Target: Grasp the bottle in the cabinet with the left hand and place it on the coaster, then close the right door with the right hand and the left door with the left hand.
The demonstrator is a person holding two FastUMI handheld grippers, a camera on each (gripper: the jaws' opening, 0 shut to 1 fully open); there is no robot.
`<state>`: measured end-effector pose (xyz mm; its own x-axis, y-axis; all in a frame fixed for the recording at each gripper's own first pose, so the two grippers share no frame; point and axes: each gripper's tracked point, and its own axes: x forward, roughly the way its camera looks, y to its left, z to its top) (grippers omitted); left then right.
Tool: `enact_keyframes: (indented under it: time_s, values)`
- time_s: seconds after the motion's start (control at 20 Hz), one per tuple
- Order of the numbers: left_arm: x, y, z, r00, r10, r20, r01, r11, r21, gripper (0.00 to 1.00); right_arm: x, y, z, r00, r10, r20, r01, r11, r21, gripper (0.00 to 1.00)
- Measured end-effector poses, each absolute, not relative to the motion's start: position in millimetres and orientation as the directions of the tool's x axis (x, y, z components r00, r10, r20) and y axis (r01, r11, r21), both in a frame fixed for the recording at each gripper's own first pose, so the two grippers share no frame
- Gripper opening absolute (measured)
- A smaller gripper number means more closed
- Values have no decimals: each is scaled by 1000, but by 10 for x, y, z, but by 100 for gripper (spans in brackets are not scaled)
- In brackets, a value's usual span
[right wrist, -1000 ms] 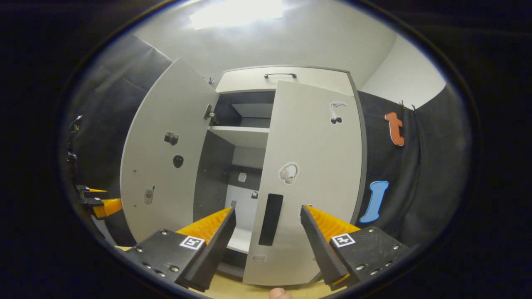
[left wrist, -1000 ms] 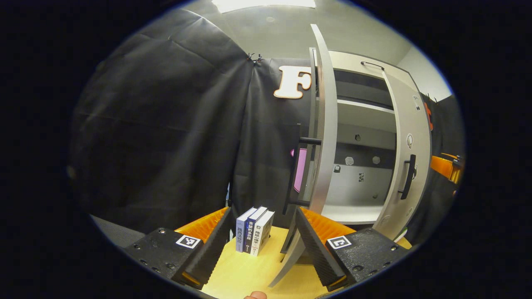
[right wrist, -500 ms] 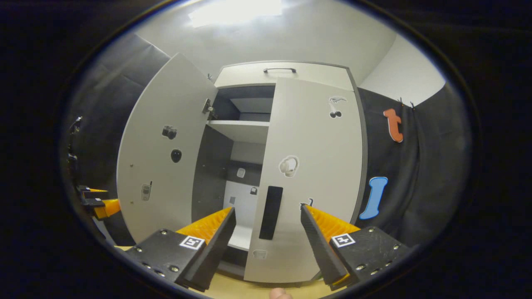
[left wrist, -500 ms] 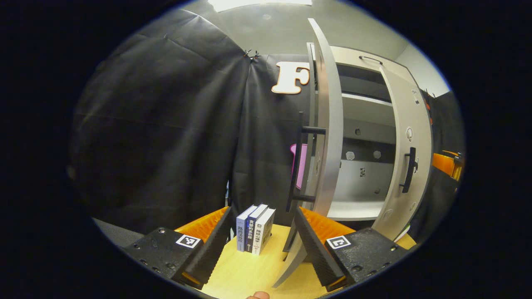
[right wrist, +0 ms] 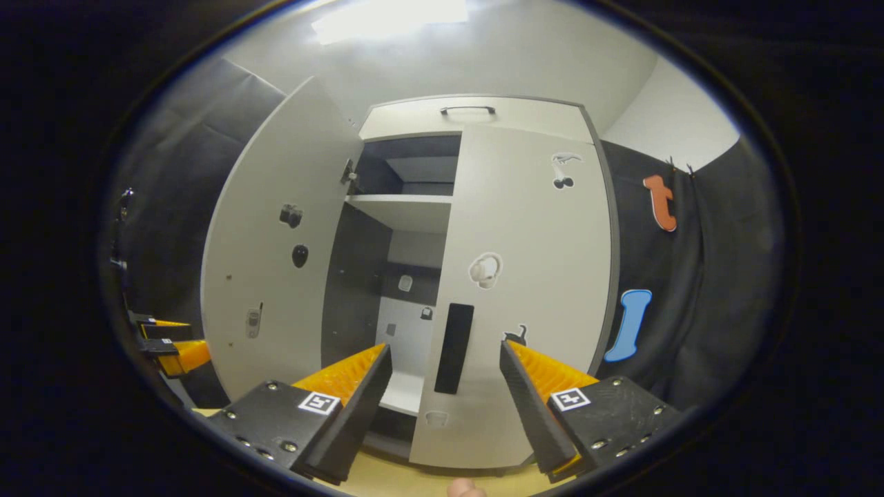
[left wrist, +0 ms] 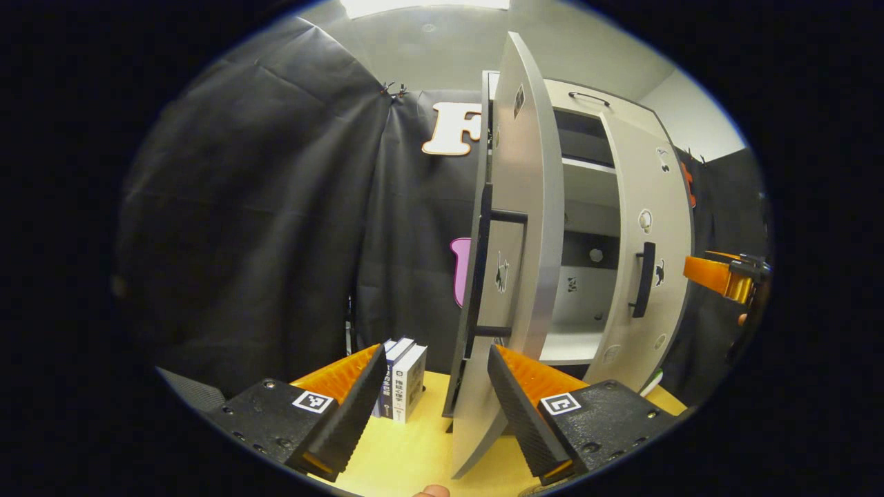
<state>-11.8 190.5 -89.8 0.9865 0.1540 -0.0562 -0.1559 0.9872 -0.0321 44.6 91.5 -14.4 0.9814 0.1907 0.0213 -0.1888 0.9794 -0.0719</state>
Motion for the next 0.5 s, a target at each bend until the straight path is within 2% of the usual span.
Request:
enact_keyframes:
  time_s: [0.5]
  values:
    - [34, 1342, -958, 997, 49, -67, -51, 998, -29, 94, 384, 629, -154, 989, 148, 13, -146, 986, -76, 95]
